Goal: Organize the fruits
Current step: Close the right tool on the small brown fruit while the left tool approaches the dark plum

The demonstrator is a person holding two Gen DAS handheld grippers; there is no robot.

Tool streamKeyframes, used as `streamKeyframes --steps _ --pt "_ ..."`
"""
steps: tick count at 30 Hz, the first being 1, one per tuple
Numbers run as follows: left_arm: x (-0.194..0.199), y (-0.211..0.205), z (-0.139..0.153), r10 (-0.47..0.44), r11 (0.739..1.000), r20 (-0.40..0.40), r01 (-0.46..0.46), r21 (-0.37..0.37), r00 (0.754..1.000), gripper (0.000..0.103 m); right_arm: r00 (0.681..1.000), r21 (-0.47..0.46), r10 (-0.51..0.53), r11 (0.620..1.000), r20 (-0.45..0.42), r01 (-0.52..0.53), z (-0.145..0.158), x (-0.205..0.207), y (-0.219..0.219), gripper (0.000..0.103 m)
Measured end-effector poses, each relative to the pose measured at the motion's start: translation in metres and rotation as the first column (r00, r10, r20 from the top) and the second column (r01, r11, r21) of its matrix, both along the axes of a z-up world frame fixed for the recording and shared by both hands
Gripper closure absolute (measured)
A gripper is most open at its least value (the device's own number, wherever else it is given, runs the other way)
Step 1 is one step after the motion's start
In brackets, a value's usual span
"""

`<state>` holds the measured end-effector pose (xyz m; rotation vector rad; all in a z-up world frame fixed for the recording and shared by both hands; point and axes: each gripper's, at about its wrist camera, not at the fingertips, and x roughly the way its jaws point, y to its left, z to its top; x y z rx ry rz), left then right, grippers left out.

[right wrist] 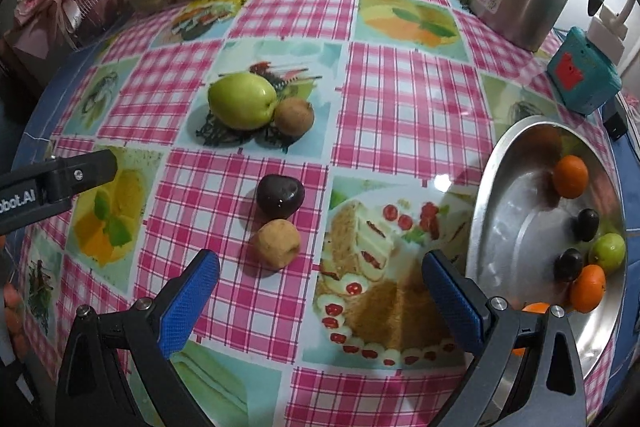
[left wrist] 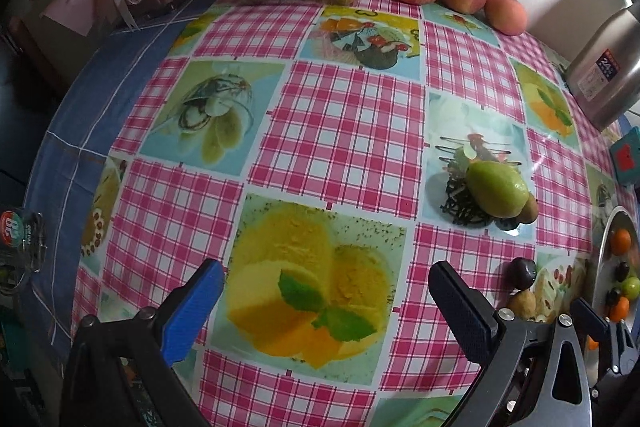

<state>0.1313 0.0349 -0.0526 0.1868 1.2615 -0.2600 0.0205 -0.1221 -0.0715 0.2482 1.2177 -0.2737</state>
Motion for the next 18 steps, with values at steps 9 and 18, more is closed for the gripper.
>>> streamKeyframes --steps 9,18 --pt "0.002 -0.002 -0.005 -0.003 1.0 -0.01 0.003 0.0 1.0 0.0 0.998 -0.018 -0.029 0.999 -0.053 0.028 -0.02 0.011 0.004 0.002" --pt "0.004 -0.002 -0.009 0.002 1.0 -0.019 -0.002 -0.009 1.0 0.0 0.996 -0.017 -0.082 0.997 -0.039 0.081 -0.026 0.016 0.003 0.0"
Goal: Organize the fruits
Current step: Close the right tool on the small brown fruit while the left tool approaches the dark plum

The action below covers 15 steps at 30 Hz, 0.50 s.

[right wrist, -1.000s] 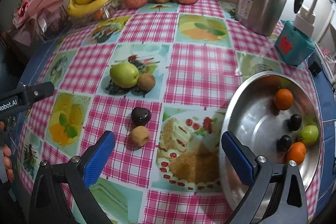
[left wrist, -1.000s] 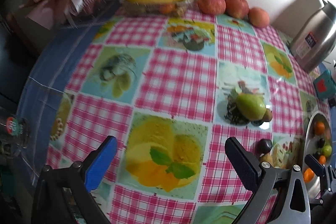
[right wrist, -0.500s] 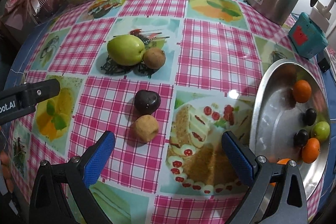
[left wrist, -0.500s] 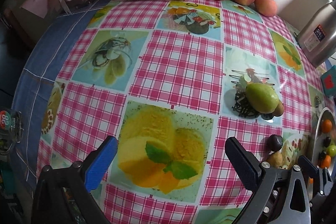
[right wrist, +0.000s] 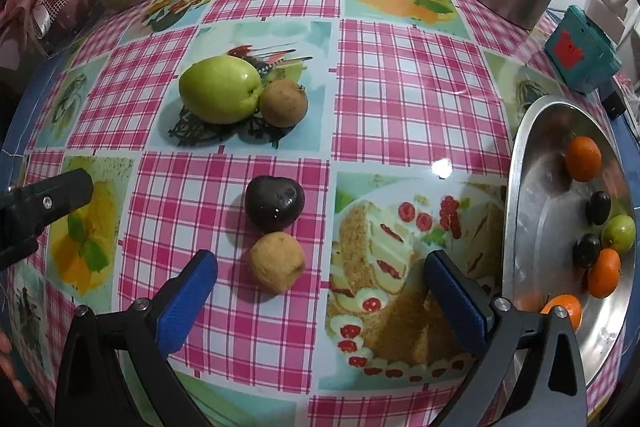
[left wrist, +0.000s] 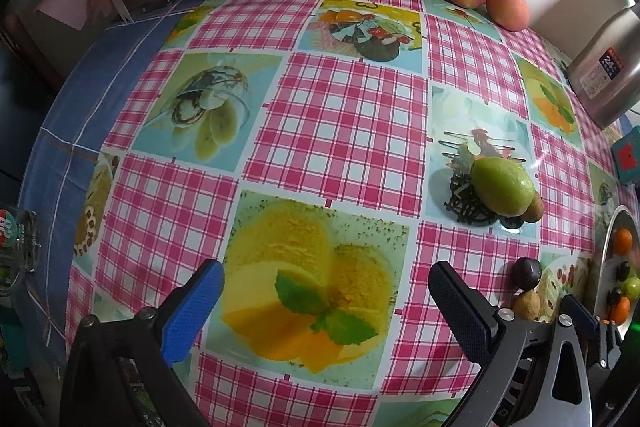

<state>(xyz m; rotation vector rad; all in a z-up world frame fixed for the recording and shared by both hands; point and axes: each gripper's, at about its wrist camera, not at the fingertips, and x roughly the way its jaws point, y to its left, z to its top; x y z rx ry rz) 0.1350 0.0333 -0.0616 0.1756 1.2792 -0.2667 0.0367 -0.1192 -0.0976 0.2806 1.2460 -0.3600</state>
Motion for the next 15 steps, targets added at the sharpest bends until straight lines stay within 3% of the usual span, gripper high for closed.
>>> streamKeyframes --steps 7,15 --pt "-0.001 0.0 0.0 -0.003 1.0 -0.001 0.003 -0.005 1.0 0.0 0.998 -0.024 0.003 1.0 0.068 -0.002 -0.002 -0.01 0.007 0.0" --pt "-0.001 -0.003 -0.002 -0.007 1.0 -0.014 0.007 -0.017 1.0 0.0 1.0 -0.011 0.006 1.0 0.018 -0.006 -0.001 -0.008 0.005 0.0"
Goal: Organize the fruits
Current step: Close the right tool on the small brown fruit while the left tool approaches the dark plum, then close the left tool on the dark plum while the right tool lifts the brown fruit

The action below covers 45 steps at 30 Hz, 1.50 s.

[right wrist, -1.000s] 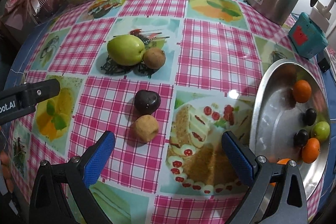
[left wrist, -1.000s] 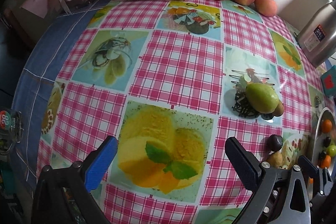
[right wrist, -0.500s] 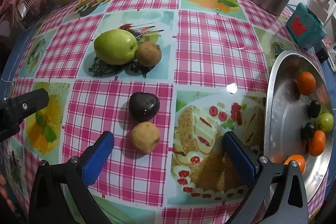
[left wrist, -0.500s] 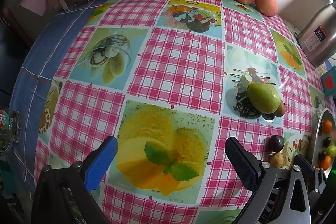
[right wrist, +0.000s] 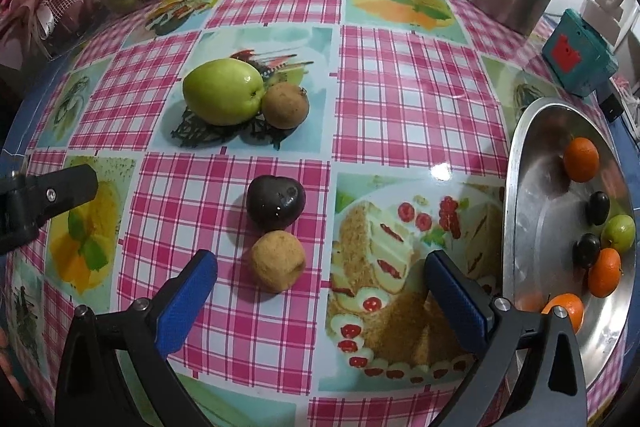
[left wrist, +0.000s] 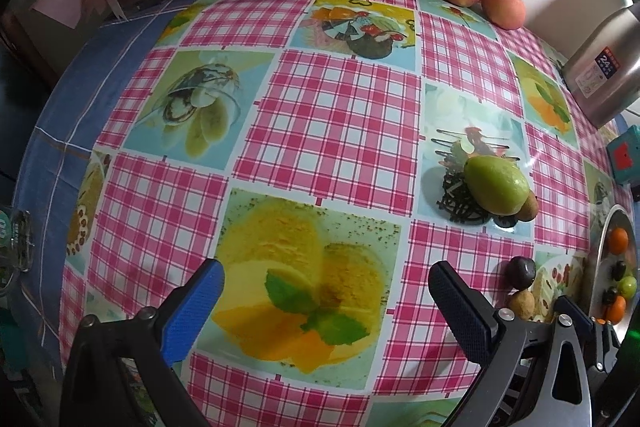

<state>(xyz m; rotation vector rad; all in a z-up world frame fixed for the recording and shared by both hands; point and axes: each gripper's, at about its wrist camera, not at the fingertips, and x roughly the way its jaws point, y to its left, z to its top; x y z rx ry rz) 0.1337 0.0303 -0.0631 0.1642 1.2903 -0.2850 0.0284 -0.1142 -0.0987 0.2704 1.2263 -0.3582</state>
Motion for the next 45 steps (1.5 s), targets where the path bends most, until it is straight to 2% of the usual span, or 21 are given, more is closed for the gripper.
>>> streamKeyframes --steps 2,4,5,7,13,15,19,22,26,30,36,41,45 --pt "0.0 -0.001 0.0 -0.003 1.0 -0.003 0.003 -0.006 1.0 0.0 1.0 0.012 0.009 1.0 -0.015 -0.009 0.001 0.003 0.0 0.003" --pt "0.0 -0.002 -0.001 -0.003 1.0 -0.005 0.003 -0.01 1.0 0.0 1.0 0.004 0.024 1.0 -0.002 -0.024 0.005 0.008 0.001 0.019" --pt "0.0 -0.002 -0.001 -0.003 1.0 -0.006 0.003 -0.012 1.0 0.0 0.999 0.004 0.032 0.999 0.001 -0.032 0.008 0.009 0.003 0.023" --pt "0.0 -0.004 0.0 -0.005 1.0 -0.006 0.005 -0.014 1.0 0.0 0.999 0.017 0.043 0.999 0.009 -0.044 0.012 0.011 0.004 0.042" --pt "0.0 -0.005 0.002 -0.01 1.0 -0.01 0.009 -0.03 1.0 0.0 0.999 0.076 0.033 0.997 0.018 -0.034 0.021 0.008 -0.001 0.077" --pt "0.0 -0.006 0.001 -0.01 0.999 -0.019 0.009 -0.044 1.0 0.0 0.999 0.086 0.035 0.996 0.031 -0.038 0.024 0.007 0.0 0.077" --pt "0.002 -0.007 -0.001 0.005 0.993 -0.057 -0.012 -0.119 0.998 0.0 0.997 0.115 0.024 0.993 0.08 -0.033 0.042 0.003 -0.004 0.077" --pt "0.002 -0.01 0.002 0.019 0.984 -0.056 -0.028 -0.174 0.998 0.0 0.992 0.128 0.007 0.991 0.125 -0.024 0.058 0.0 -0.01 0.077" --pt "-0.001 -0.022 0.01 0.024 0.981 -0.008 -0.025 -0.19 1.0 0.0 0.988 0.131 -0.019 0.991 0.153 -0.001 0.068 -0.006 -0.019 0.077" --pt "-0.002 -0.035 0.011 -0.001 0.975 -0.024 -0.004 -0.221 1.0 0.0 0.986 0.156 -0.063 0.987 0.153 0.039 0.069 -0.013 -0.037 0.077" --pt "-0.021 -0.071 0.004 -0.127 0.986 0.0 0.127 -0.106 0.992 0.0 0.975 0.183 -0.137 0.978 0.177 0.104 0.075 -0.028 -0.064 0.077" --pt "-0.031 -0.095 0.0 -0.157 0.977 -0.025 0.152 -0.148 0.987 0.0 0.961 0.206 -0.201 0.965 0.19 0.161 0.077 -0.043 -0.09 0.077" --pt "-0.04 -0.113 -0.003 -0.18 0.972 -0.034 0.172 -0.161 0.983 0.006 0.953 0.23 -0.229 0.956 0.196 0.182 0.077 -0.053 -0.103 0.077"
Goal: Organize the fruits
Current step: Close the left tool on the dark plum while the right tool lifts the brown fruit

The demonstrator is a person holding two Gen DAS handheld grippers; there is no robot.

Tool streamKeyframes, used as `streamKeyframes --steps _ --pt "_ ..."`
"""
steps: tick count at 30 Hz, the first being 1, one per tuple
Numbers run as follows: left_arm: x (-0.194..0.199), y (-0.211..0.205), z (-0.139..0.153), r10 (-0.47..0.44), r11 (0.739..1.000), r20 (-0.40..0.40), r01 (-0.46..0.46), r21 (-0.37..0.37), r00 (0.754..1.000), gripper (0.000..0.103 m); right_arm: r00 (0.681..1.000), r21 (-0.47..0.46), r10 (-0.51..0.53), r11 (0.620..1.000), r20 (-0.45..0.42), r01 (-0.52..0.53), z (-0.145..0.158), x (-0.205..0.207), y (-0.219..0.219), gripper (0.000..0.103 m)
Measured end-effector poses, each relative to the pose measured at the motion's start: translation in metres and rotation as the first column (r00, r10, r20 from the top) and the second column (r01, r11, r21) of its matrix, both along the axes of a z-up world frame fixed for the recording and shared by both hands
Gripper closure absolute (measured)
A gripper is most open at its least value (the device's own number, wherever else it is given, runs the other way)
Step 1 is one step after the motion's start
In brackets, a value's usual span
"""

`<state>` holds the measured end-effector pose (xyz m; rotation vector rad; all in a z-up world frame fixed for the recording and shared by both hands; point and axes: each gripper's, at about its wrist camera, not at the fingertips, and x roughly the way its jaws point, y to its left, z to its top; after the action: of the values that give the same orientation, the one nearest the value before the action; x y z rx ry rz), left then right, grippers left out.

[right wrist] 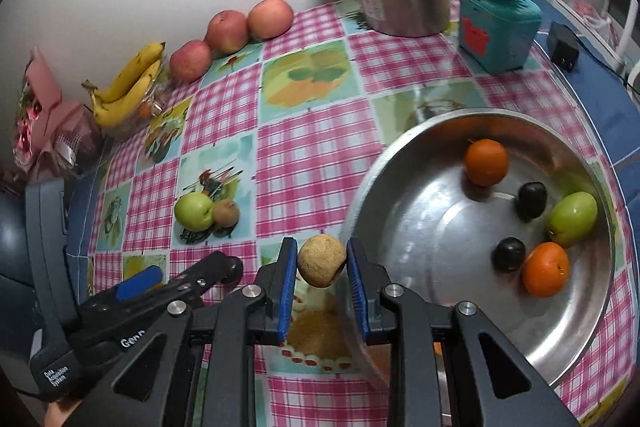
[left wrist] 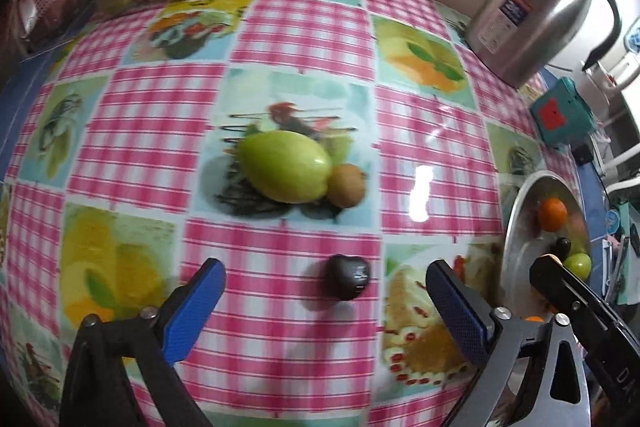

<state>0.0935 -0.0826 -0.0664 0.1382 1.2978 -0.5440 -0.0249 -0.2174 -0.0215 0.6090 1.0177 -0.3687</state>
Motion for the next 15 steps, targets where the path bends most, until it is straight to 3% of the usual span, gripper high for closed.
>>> streamKeyframes --steps 6,10,15 --pt "-0.006 -0.008 -0.008 -0.003 1.0 -0.024 0.003 0.003 1.0 0.034 1.0 0.0 -0.017 1.0 0.0 0.017 -0.002 -0.01 -0.013 0.077" --pt "-0.006 -0.008 -0.008 0.003 1.0 -0.027 -0.003 -0.008 1.0 0.06 1.0 0.009 -0.024 1.0 0.008 0.024 -0.001 -0.013 -0.018 0.077" --pt "-0.005 -0.005 -0.008 0.013 1.0 -0.035 -0.013 -0.011 0.999 0.074 0.999 0.023 -0.034 0.999 0.015 0.034 0.0 -0.016 -0.021 0.077"
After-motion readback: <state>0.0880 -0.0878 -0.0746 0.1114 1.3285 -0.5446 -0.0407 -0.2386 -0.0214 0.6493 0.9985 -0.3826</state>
